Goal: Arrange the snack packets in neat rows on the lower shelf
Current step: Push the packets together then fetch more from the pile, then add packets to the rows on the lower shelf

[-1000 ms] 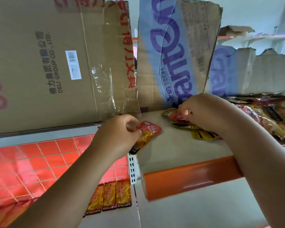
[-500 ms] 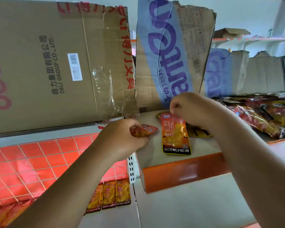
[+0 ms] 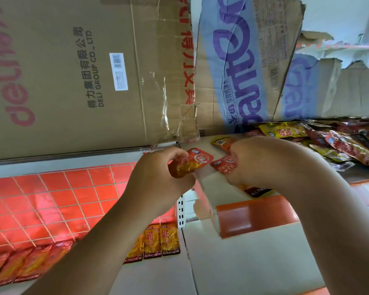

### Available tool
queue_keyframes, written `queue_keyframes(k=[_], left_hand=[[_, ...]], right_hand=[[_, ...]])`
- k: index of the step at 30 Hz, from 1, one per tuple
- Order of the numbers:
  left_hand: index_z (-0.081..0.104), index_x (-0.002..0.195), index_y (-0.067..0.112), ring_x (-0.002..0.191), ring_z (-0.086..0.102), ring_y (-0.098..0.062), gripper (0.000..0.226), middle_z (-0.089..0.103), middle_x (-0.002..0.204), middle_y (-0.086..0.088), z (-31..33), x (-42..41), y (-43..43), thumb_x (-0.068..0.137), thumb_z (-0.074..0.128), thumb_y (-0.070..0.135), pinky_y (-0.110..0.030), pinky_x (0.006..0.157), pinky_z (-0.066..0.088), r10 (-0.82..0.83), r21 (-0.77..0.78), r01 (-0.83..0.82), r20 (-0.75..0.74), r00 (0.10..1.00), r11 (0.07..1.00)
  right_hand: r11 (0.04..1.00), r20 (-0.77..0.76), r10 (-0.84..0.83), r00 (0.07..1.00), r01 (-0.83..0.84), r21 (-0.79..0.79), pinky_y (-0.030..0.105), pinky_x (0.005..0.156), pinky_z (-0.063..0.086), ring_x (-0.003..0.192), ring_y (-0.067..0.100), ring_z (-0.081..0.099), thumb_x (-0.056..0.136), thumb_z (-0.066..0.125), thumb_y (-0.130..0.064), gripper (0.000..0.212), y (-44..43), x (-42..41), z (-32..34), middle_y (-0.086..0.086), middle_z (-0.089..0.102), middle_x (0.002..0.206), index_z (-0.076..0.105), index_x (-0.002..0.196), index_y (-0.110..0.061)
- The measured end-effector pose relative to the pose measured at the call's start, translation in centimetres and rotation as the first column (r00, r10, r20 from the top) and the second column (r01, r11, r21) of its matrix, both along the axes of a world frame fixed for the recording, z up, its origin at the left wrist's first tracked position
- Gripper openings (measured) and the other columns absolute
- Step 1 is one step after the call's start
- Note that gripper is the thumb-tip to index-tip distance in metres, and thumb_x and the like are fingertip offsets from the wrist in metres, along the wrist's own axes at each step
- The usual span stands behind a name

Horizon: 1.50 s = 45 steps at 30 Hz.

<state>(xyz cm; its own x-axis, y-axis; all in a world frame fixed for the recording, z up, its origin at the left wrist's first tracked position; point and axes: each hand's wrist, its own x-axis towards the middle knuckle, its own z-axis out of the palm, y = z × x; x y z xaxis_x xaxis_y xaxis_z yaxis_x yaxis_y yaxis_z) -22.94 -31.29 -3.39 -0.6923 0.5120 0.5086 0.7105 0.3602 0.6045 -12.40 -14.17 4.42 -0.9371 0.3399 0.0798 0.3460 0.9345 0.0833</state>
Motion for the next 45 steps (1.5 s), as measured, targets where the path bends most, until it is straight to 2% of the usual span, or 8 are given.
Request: queue_keyframes(k=[5, 10, 14, 17, 20, 24, 31, 45], left_hand=[[0.073, 0.109, 0.035, 0.083, 0.063, 0.004, 0.030, 0.064, 0.084, 0.031, -2.3, -1.2, -4.7, 0.080, 0.079, 0.034, -0.005, 0.069, 0.040, 0.003, 0.101, -0.001, -0.029, 1.000, 0.995], [0.065, 0.119, 0.043, 0.098, 0.061, -0.004, 0.043, 0.059, 0.103, 0.036, -5.5, -4.3, -12.6, 0.077, 0.071, 0.048, -0.026, 0.082, 0.051, 0.058, 0.174, -0.046, -0.061, 0.996, 0.984], [0.066, 0.116, 0.042, 0.092, 0.061, -0.003, 0.041, 0.058, 0.103, 0.037, -9.6, -7.5, -21.8, 0.076, 0.072, 0.043, -0.017, 0.077, 0.047, 0.096, 0.234, -0.099, 0.024, 0.995, 0.967], [0.069, 0.112, 0.036, 0.093, 0.053, 0.004, 0.038, 0.058, 0.094, 0.035, -14.0, -9.7, -29.3, 0.074, 0.069, 0.040, -0.006, 0.078, 0.036, 0.148, 0.105, -0.146, -0.009, 0.989, 0.984], [0.069, 0.115, 0.036, 0.094, 0.056, -0.005, 0.043, 0.062, 0.102, 0.028, -19.6, -11.4, -35.9, 0.073, 0.070, 0.042, -0.024, 0.084, 0.046, 0.175, -0.069, -0.175, 0.002, 0.985, 0.982], [0.071, 0.118, 0.032, 0.100, 0.065, -0.016, 0.046, 0.069, 0.113, 0.016, -26.5, -12.7, -42.2, 0.073, 0.071, 0.040, -0.033, 0.087, 0.052, 0.160, -0.200, -0.143, 0.073, 0.984, 0.969], [0.071, 0.114, 0.026, 0.110, 0.060, -0.020, 0.042, 0.069, 0.121, 0.008, -32.3, -13.7, -44.9, 0.075, 0.073, 0.042, -0.043, 0.093, 0.052, 0.148, -0.282, -0.138, 0.014, 0.989, 0.949], [0.072, 0.114, 0.023, 0.106, 0.061, -0.019, 0.045, 0.070, 0.121, 0.005, -34.2, -14.7, -44.8, 0.073, 0.075, 0.042, -0.042, 0.092, 0.053, 0.177, -0.218, -0.169, 0.017, 0.984, 0.961]], right_hand=[[0.997, -0.131, 0.079, 0.988, -0.080, -0.002, 0.012, 0.053, 0.036, 0.063, 0.002, 0.046, 0.080, 0.070, -0.041, 0.020, -4.1, -0.5, -0.1, -0.009, 0.055, 0.074, 0.054, 0.078, -0.029], [0.988, -0.216, 0.122, 0.969, -0.140, -0.067, 0.031, 0.059, 0.056, 0.062, 0.009, 0.062, 0.076, 0.071, -0.044, 0.020, -11.4, -3.8, -1.5, -0.006, 0.066, 0.072, 0.064, 0.085, -0.028], [0.988, -0.183, 0.087, 0.979, -0.108, -0.107, 0.029, 0.059, 0.050, 0.067, 0.013, 0.058, 0.074, 0.072, -0.043, 0.024, -19.5, -8.0, -4.7, -0.004, 0.061, 0.077, 0.063, 0.083, -0.023], [0.973, -0.158, 0.051, 0.986, -0.085, -0.214, 0.026, 0.054, 0.043, 0.063, 0.012, 0.058, 0.072, 0.073, -0.039, 0.022, -25.4, -11.1, -9.3, -0.004, 0.062, 0.076, 0.062, 0.083, -0.023], [0.942, -0.067, 0.021, 0.998, -0.042, -0.332, 0.029, 0.059, 0.048, 0.073, 0.019, 0.063, 0.075, 0.071, -0.036, 0.022, -30.9, -14.3, -15.2, -0.002, 0.066, 0.083, 0.065, 0.091, -0.022], [0.894, -0.031, -0.014, 0.999, -0.001, -0.448, 0.022, 0.044, 0.034, 0.062, 0.019, 0.061, 0.071, 0.069, -0.030, 0.021, -36.4, -18.3, -22.8, -0.002, 0.060, 0.066, 0.053, 0.074, -0.018], [0.883, -0.070, -0.155, 0.985, 0.106, -0.458, 0.023, 0.057, 0.041, 0.065, 0.024, 0.065, 0.078, 0.073, -0.041, 0.033, -38.8, -22.8, -31.3, 0.000, 0.063, 0.062, 0.057, 0.067, -0.014], [0.875, 0.101, -0.233, 0.967, 0.254, -0.412, 0.032, 0.068, 0.057, 0.083, 0.027, 0.069, 0.080, 0.066, -0.031, 0.018, -38.0, -30.3, -33.2, 0.007, 0.072, 0.083, 0.060, 0.070, -0.018]])
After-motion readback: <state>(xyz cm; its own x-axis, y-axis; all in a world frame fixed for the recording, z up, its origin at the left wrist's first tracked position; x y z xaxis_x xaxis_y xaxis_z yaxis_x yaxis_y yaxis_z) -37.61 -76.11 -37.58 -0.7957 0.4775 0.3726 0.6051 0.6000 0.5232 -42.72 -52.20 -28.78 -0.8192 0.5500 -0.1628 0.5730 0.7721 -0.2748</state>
